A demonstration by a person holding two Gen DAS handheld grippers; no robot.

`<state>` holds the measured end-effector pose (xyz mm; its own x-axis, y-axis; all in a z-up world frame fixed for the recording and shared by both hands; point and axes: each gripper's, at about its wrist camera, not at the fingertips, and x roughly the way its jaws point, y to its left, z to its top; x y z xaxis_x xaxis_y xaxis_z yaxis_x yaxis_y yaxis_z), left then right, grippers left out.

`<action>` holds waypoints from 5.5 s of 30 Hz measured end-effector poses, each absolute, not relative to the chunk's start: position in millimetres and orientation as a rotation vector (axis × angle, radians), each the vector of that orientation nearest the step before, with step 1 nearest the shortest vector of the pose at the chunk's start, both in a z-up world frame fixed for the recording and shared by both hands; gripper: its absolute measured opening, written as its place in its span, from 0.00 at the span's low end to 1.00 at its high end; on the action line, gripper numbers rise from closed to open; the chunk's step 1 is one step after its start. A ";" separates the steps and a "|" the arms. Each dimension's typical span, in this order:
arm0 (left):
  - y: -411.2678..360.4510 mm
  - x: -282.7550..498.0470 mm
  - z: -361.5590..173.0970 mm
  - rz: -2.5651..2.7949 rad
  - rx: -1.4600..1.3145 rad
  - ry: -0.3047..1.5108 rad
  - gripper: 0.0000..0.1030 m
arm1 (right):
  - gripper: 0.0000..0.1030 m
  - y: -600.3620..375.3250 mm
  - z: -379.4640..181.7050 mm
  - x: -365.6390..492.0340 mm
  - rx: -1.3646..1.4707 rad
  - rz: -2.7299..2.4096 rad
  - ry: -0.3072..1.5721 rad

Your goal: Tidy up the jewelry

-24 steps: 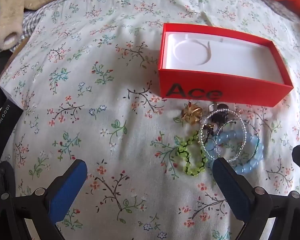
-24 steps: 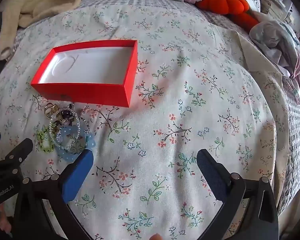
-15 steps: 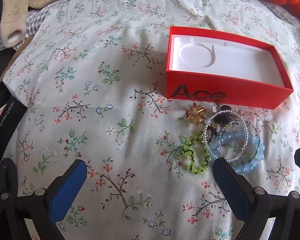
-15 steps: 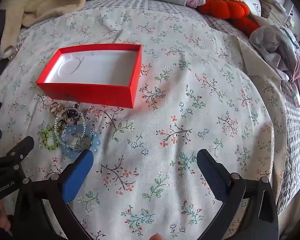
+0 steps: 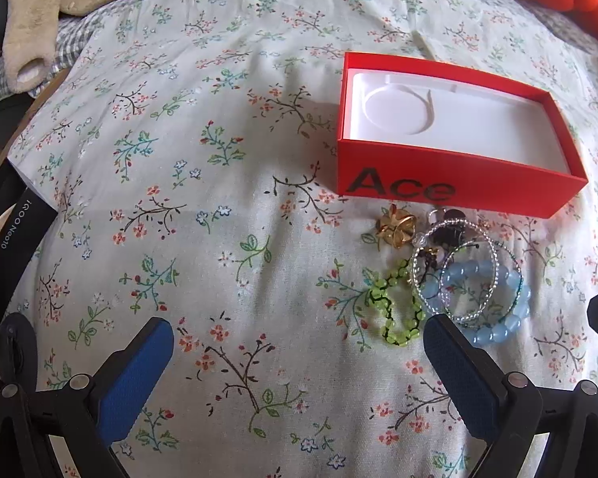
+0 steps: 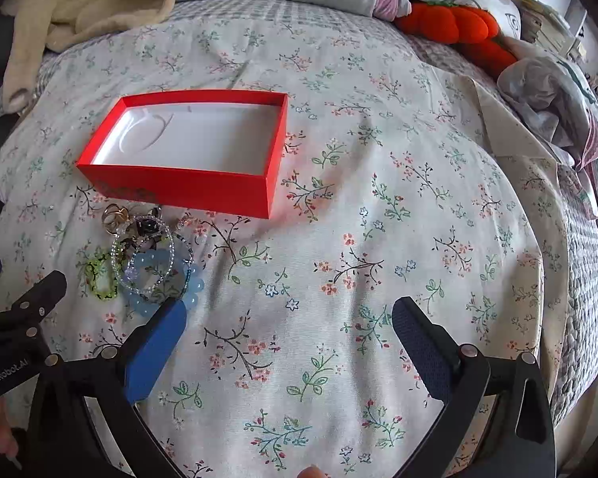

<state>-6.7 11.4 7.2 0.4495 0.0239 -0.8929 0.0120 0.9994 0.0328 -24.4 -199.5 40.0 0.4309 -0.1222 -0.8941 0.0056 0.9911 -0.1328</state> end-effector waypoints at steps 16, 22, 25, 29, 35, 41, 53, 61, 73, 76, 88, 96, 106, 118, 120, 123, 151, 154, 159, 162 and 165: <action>8.7 -7.3 4.1 0.009 0.037 1.108 1.00 | 1.00 -197.4 39.5 -24.8 -0.104 -0.073 1.123; 9.6 -7.6 5.0 0.013 0.036 1.101 1.00 | 1.00 -198.5 39.4 -24.6 -0.097 -0.069 1.125; 10.5 -7.7 5.7 0.014 0.031 1.100 1.00 | 1.00 -198.9 39.7 -24.9 -0.097 -0.066 1.124; 11.3 -7.6 6.2 0.014 0.030 1.099 1.00 | 1.00 -198.9 40.7 -24.7 -0.099 -0.067 1.121; 14.7 -7.4 7.5 0.016 0.023 1.097 1.00 | 1.00 -199.5 40.4 -23.6 -0.096 -0.071 1.122; 16.5 -7.7 7.4 0.019 0.022 1.096 1.00 | 1.00 -198.1 40.4 -24.0 -0.102 -0.069 1.118; 17.0 -9.1 7.8 0.021 0.028 1.091 1.00 | 1.00 -197.8 43.7 -24.9 -0.102 -0.059 1.112; 15.9 -11.7 11.1 0.017 0.030 1.078 1.00 | 1.00 -196.0 45.9 -25.4 -0.095 -0.024 1.119; 22.9 -11.4 16.3 -0.068 -0.064 1.113 1.00 | 0.96 -199.8 57.7 -20.2 -0.048 0.069 1.134; 23.6 -3.9 21.7 -0.087 -0.068 1.139 1.00 | 0.91 -205.7 65.2 -13.5 0.002 0.128 1.128; 44.7 42.0 -4.8 -0.297 -0.417 1.236 0.66 | 0.74 -221.7 30.4 23.0 0.176 0.260 1.252; 26.3 60.1 -22.6 -0.386 -0.475 1.260 0.43 | 0.62 -226.0 10.0 37.4 0.236 0.244 1.307; 17.1 73.9 -36.5 -0.307 -0.425 1.268 0.33 | 0.61 -219.3 6.1 41.4 0.217 0.244 1.308; 28.5 67.4 -27.0 -0.283 -0.401 1.233 0.08 | 0.47 -210.0 2.9 40.8 0.215 0.257 1.312; 32.9 66.2 -26.4 -0.279 -0.409 1.235 0.08 | 0.41 -206.1 1.0 42.3 0.215 0.261 1.315; 37.6 64.1 -24.4 -0.276 -0.412 1.232 0.08 | 0.33 -200.6 -3.2 45.5 0.228 0.279 1.323; 36.0 38.9 11.9 -0.324 -0.355 1.154 0.08 | 0.02 -180.8 32.3 31.5 0.195 0.382 1.208; 33.0 36.1 22.3 -0.341 -0.357 1.125 0.08 | 0.02 -178.0 43.7 25.5 0.173 0.377 1.177; 29.0 39.1 36.3 -0.363 -0.377 1.076 0.08 | 0.02 -176.8 61.1 20.7 0.162 0.376 1.124; 27.6 44.9 42.3 -0.368 -0.389 1.041 0.08 | 0.02 -180.2 71.9 22.5 0.166 0.371 1.085; 29.0 52.9 44.9 -0.375 -0.415 1.013 0.08 | 0.02 -184.3 79.8 27.6 0.186 0.362 1.054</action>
